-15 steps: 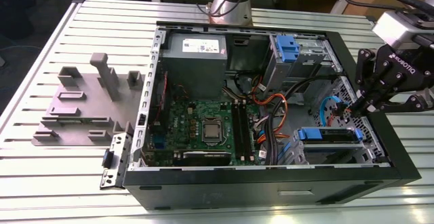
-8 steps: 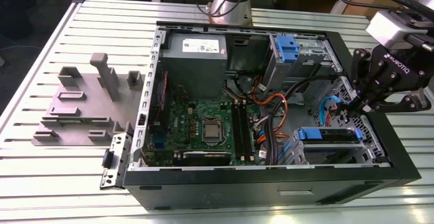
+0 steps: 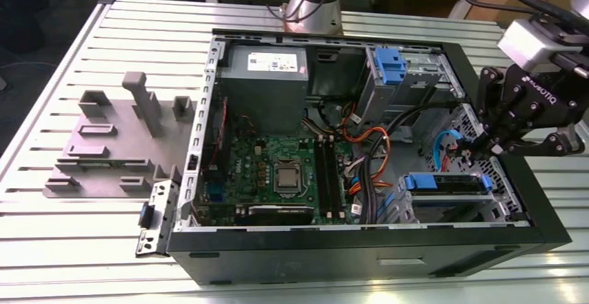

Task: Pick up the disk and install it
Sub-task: 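Insert the first disk wire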

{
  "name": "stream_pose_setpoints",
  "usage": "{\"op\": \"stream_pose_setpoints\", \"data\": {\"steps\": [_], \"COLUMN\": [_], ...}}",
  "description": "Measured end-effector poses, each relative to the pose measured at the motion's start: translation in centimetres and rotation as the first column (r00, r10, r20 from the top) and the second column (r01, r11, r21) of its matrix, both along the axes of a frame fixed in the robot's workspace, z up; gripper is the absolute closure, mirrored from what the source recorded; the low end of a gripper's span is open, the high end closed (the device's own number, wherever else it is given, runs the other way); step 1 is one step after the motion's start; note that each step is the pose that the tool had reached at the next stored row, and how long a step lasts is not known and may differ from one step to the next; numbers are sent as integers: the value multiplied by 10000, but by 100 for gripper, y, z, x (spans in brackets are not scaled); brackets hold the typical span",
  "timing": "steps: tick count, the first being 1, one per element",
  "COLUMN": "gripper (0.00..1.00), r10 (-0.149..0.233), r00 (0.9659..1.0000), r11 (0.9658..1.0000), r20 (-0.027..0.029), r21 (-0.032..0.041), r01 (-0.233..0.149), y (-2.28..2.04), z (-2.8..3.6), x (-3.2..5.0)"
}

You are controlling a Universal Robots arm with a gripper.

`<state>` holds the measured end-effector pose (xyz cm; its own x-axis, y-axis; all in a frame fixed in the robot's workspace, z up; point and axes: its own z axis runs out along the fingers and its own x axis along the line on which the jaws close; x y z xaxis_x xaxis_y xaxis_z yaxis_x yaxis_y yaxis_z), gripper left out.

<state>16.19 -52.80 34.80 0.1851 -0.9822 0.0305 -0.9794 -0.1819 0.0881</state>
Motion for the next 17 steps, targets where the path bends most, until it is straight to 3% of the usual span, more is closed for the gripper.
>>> {"op": "stream_pose_setpoints", "data": {"steps": [2,3,6,11,17], "gripper": [82,82,82,82,82], "r10": [0,-1,-8,-84,-370], "r00": [10000,10000,10000,9998,9990], "r11": [9998,9997,9996,9996,9990], "r20": [5,13,61,188,255], "r21": [196,254,274,273,277], "r01": [0,0,6,79,363], "y": [-21,-29,-43,-50,-50], "z": [-6,-8,-17,-37,-52], "x": [-2,-3,-15,-27,-48]}}
